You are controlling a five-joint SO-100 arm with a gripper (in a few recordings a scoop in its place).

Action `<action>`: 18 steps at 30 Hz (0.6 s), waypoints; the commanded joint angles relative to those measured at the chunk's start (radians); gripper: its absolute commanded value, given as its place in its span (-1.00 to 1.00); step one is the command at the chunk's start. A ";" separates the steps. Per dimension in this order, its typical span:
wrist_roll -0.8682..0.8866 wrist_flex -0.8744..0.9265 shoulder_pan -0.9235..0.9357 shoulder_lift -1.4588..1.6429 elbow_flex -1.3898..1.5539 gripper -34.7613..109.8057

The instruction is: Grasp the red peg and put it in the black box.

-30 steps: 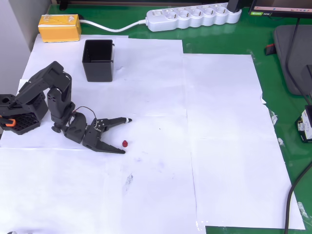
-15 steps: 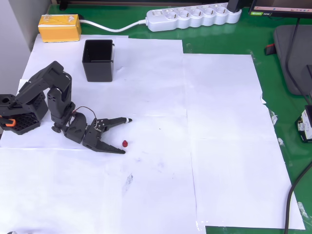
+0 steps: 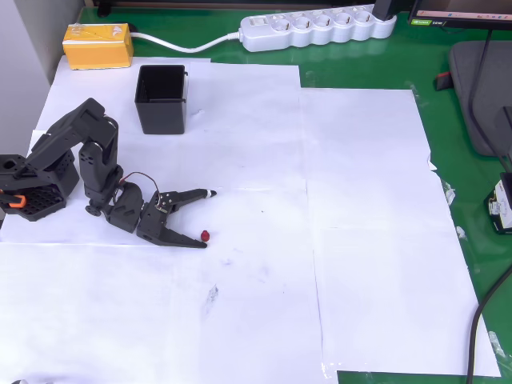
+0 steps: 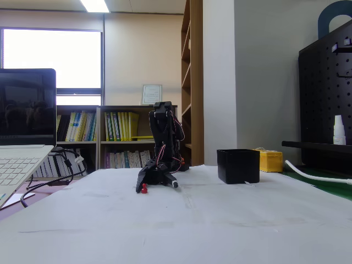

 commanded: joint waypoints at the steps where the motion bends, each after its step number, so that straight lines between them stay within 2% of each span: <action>1: -0.011 -0.021 0.011 -0.041 0.009 0.09; 4: -0.014 -0.021 0.011 -0.041 0.011 -0.01; 8: -0.020 -0.021 0.011 -0.037 0.009 -0.30; 10: -0.021 -0.023 0.012 -0.037 0.002 -0.52; 18: -0.021 -0.029 0.015 -0.032 0.005 -0.52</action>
